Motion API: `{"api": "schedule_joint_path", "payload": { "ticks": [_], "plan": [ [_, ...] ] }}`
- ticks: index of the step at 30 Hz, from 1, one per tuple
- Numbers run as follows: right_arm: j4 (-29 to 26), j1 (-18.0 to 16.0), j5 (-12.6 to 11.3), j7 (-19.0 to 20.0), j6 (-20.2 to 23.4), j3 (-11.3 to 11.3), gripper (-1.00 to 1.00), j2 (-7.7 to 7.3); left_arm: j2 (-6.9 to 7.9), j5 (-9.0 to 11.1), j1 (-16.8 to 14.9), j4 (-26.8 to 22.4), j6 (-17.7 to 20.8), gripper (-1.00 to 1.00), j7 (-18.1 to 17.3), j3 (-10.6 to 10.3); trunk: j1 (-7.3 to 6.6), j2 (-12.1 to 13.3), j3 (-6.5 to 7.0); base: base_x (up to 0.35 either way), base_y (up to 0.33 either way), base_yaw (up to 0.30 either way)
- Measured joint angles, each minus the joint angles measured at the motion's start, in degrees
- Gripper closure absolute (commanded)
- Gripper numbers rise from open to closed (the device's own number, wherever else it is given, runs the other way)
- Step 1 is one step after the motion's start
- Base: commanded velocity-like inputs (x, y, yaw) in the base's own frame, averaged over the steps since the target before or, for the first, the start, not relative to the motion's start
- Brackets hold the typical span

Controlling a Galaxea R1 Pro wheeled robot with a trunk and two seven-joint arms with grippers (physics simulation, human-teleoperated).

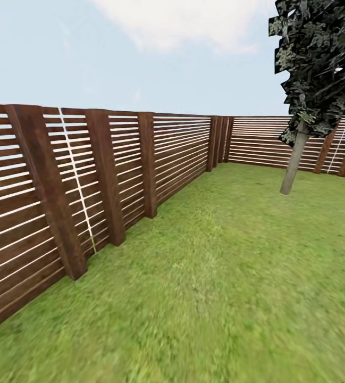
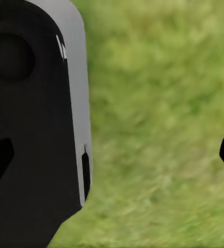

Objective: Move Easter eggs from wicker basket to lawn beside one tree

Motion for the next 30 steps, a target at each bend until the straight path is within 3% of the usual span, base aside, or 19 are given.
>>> {"api": "schedule_joint_path", "payload": {
  "ticks": [6, 30],
  "plan": [
    [0.00, -0.01, 0.00, 0.00, 0.00, -0.06, -1.00, 0.00, 0.00, 0.01, 0.00, 0.00, 0.00, -1.00, 0.00, -0.01, 0.00, 0.00, 0.00, 0.334, 0.000, -0.215],
    [-0.02, -0.01, 0.00, -0.01, 0.07, -0.07, -1.00, 0.01, 0.00, 0.01, 0.00, 0.00, 0.00, -1.00, 0.00, 0.00, 0.00, 0.00, 0.00, 0.334, 0.000, -0.004]
  ]
}}
